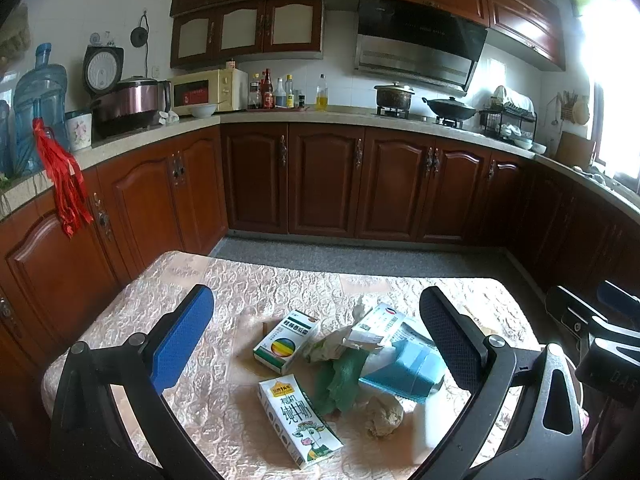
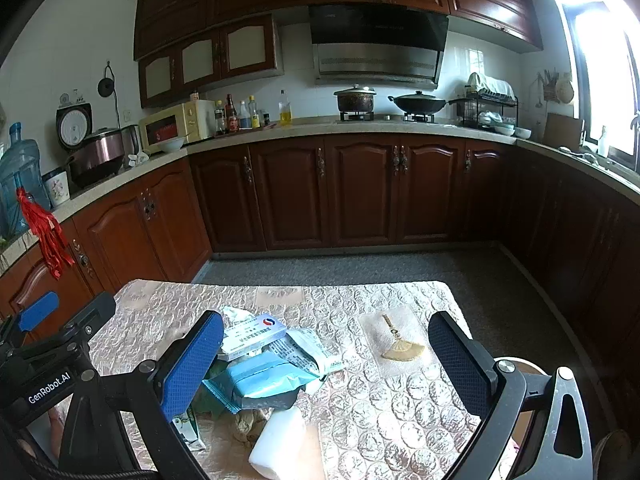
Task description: Collect trash
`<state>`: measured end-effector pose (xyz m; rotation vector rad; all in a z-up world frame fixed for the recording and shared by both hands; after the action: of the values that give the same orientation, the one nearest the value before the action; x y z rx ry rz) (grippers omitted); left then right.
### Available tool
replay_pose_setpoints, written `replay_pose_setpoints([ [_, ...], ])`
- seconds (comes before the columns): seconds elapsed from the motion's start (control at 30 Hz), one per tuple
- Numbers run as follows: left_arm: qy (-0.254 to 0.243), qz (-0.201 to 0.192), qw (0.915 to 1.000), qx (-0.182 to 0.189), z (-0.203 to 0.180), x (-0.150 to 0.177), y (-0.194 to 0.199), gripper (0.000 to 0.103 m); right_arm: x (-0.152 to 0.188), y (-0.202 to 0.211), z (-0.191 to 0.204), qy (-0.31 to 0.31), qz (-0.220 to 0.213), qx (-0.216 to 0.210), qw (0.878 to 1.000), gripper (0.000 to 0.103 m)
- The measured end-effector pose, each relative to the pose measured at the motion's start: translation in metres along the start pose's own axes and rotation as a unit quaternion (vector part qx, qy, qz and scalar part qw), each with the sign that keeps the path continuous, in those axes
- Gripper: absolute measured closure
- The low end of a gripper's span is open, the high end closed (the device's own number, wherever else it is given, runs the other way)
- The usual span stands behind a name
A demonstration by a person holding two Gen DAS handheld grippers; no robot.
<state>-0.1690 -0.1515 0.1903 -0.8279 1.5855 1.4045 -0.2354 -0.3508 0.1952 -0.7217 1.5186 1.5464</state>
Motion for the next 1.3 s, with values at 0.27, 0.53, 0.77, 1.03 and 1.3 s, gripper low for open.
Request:
replay_pose_setpoints([
  [0.27, 0.000, -0.005, 1.0000, 0.003, 0.000, -0.001, 0.000, 0.001, 0.000, -0.001, 0.003, 0.000, 0.000, -0.002, 1.000, 0.002],
  [0.53, 0.004, 0.013, 0.9998, 0.013, 0.006, 0.004, -0.004, 0.001, 0.003, -0.002, -0.001, 0.000, 0.004, -0.001, 1.000, 0.002],
  [0.77, 0.015, 0.080, 0.9958, 0.041, 0.026, 0.026, -0.024, 0.001, 0.009, -0.012, -0.010, -0.003, 0.033, -0.017, 0.999, 0.002],
  [1.03, 0.021, 0.183, 0.9821, 0.038, 0.039, 0.088, -0.060, 0.001, 0.042, -0.041, -0.020, -0.021, 0.092, -0.030, 0.995, 0.002],
  [1.3, 0.008, 0.233, 0.9723, 0.016, 0.026, 0.125, -0.086, 0.001, 0.067, -0.069, -0.025, -0.031, 0.145, -0.044, 0.988, 0.002],
])
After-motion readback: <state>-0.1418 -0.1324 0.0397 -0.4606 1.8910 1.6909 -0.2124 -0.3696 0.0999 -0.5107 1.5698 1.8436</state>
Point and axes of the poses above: each gripper's, at about its wrist camera, not at the fingertips, and y roughly against the way its jaws point, z to its left, x to its underside, the point moved 10 cm from there along -y, roughly the way its jaws point, and after that the axes turned 5 degrees about -x, right-handed, at the moved point
